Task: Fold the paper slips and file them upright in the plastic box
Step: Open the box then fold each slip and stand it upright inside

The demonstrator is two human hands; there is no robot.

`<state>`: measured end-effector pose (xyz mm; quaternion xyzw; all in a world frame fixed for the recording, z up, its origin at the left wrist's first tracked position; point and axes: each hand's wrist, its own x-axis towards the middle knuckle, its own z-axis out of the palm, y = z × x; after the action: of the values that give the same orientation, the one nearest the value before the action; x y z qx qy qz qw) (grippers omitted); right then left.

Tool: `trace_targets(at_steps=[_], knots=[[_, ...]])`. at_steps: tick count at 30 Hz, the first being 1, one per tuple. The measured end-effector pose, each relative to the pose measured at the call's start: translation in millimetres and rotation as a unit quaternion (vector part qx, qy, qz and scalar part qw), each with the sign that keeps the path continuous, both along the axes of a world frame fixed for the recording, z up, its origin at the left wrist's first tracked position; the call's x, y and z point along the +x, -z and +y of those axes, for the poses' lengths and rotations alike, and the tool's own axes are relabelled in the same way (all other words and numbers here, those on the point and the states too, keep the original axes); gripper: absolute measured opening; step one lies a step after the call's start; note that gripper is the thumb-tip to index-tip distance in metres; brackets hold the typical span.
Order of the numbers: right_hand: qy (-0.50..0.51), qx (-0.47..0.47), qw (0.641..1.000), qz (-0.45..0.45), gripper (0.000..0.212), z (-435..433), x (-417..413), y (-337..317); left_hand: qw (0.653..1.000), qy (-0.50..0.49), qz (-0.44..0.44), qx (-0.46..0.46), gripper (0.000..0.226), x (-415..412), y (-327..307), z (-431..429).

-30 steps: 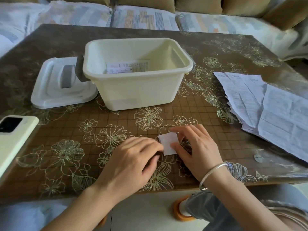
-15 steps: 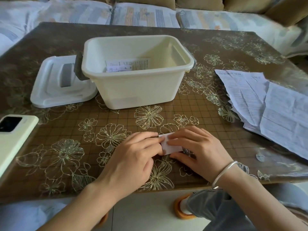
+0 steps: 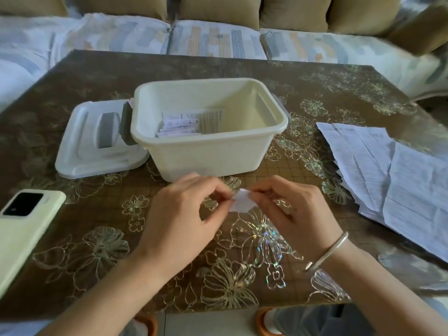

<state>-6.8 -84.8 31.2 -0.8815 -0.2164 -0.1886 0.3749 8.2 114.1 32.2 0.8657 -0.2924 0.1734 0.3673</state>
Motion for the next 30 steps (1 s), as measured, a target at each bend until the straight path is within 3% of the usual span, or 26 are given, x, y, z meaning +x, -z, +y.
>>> trace_targets(at_steps=[6,9,13,18,23,30], knots=[[-0.02,0.043,0.998,0.046,0.01,28.0,52.9,-62.2,0.999,-0.02,-0.014,-0.045,0.013,40.9,-62.9,32.8],[-0.03,0.059,0.994,0.092,0.011,37.2,91.1,-81.5,0.994,-0.084,-0.006,-0.073,0.016,78.2,-76.9,54.6],[-0.045,-0.017,0.982,0.181,0.012,51.9,137.3,-80.9,0.979,-0.202,-0.015,-0.015,0.019,128.7,-73.2,62.8],[-0.089,-0.131,0.954,0.256,0.019,67.9,171.2,-79.1,0.973,-0.221,0.022,0.055,0.018,160.4,-58.0,54.6],[-0.145,-0.086,0.907,0.386,0.013,68.5,185.5,-82.1,0.973,-0.211,0.062,0.07,0.02,162.3,-46.6,49.9],[-0.164,-0.182,0.899,0.363,0.015,77.6,190.6,-66.0,0.968,-0.227,0.086,0.068,0.023,163.0,-47.3,49.6]])
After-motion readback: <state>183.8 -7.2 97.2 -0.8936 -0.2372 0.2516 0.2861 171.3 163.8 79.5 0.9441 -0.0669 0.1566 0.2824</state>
